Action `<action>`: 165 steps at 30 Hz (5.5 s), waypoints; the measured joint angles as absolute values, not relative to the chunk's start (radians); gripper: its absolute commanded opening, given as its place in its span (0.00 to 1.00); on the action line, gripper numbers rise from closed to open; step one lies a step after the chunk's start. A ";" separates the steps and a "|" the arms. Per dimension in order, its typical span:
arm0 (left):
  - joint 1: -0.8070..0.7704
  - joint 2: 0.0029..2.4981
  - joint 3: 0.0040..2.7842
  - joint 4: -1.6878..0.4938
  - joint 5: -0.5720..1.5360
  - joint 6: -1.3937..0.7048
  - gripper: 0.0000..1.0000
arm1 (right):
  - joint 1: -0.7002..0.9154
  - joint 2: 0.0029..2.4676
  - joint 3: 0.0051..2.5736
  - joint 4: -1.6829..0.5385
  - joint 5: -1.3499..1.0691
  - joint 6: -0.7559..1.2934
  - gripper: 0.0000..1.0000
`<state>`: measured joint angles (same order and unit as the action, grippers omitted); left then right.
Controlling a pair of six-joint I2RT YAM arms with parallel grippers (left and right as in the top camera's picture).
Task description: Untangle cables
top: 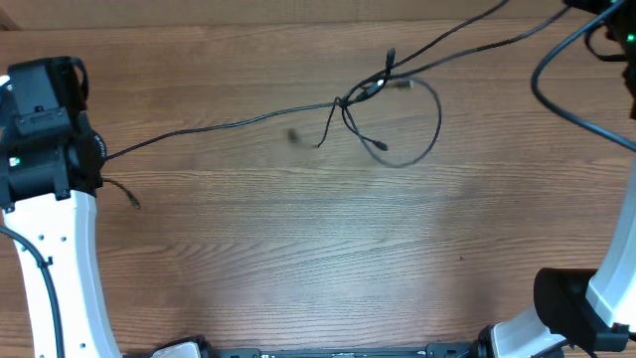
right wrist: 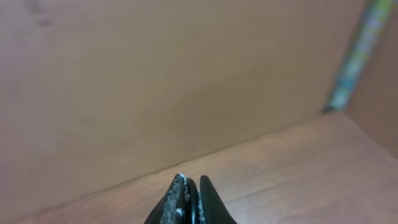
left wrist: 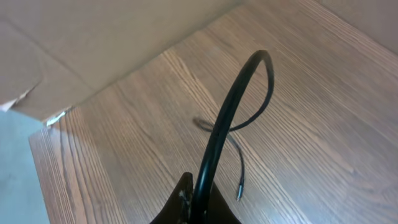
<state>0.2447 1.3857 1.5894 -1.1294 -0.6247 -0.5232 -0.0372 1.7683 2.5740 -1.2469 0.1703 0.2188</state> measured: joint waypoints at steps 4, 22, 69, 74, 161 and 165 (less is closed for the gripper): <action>0.271 1.386 1.589 -1.122 -0.620 -0.565 0.04 | -0.078 1.768 2.574 -1.259 0.203 0.258 0.04; 0.310 1.386 1.589 -1.023 -0.215 -0.597 0.04 | -0.083 1.792 2.576 -1.246 -0.395 0.221 0.04; -0.088 1.467 1.589 -1.052 0.123 -0.285 0.04 | -0.479 1.918 2.478 -1.567 0.416 0.451 0.04; -0.120 1.467 1.589 -1.065 0.123 -0.284 0.04 | -0.551 1.969 2.382 -1.508 0.375 0.462 0.04; -0.131 1.467 1.589 -1.156 0.003 -0.284 0.04 | 0.432 2.231 1.643 -0.644 0.120 0.859 0.42; -0.131 1.467 1.589 -1.156 0.003 -0.284 0.04 | 0.432 2.234 1.642 -0.654 0.123 0.863 0.25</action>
